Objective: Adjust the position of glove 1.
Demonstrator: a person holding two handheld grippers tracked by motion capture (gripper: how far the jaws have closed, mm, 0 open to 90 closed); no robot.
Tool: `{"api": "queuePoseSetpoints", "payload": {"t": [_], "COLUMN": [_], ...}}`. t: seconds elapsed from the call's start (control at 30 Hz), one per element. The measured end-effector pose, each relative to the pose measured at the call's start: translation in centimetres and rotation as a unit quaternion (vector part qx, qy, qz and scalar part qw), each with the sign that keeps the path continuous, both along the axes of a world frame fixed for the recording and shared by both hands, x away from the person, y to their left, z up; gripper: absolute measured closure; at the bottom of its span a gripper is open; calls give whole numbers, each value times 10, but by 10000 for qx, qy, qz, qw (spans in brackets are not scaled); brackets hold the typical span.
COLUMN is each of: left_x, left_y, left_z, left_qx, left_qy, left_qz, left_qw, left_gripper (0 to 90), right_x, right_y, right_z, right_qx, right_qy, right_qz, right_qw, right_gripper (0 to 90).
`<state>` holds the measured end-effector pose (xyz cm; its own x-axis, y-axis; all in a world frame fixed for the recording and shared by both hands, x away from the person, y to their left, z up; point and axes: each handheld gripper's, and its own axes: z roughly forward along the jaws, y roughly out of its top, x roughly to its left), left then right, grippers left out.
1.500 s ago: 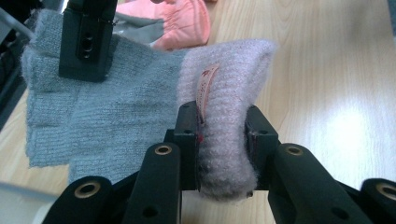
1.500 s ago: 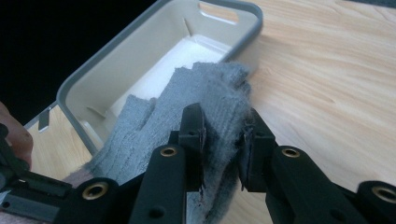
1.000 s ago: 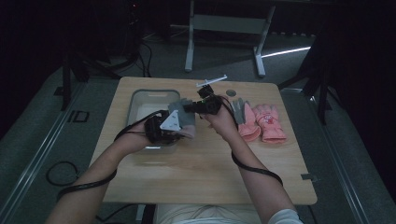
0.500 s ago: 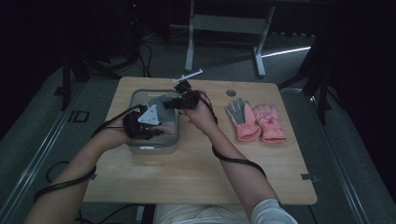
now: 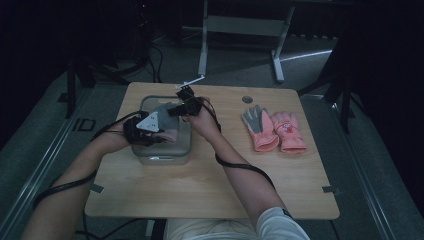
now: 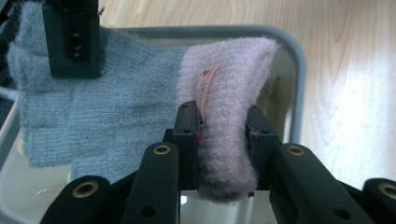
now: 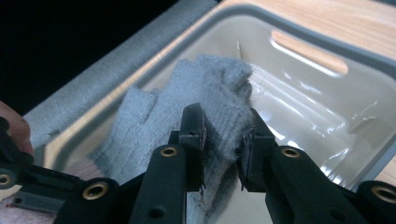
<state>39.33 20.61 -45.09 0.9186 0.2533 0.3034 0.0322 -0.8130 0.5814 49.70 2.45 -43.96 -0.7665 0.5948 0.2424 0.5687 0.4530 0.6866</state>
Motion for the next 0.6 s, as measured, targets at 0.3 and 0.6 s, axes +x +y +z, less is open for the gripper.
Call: {"api": "queuePoseSetpoints", "payload": {"t": [0.3,0.6], "left_x": [18,31], "left_y": [-2,-14], "left_z": [-26,-39], "left_qx": [169,653], "left_qy": [360,616], "left_qz": [46,-23], "left_qw": [9992,9960], "left_gripper": [703,704], "right_x": [16,23], "right_y": [7,17], "right_z": [-29,-46], "right_qx": [-365,-756], "right_qy": [205,325], "right_qz": [-99,-109], "right_qw": [9991,9965], "right_gripper": [741,736]}}
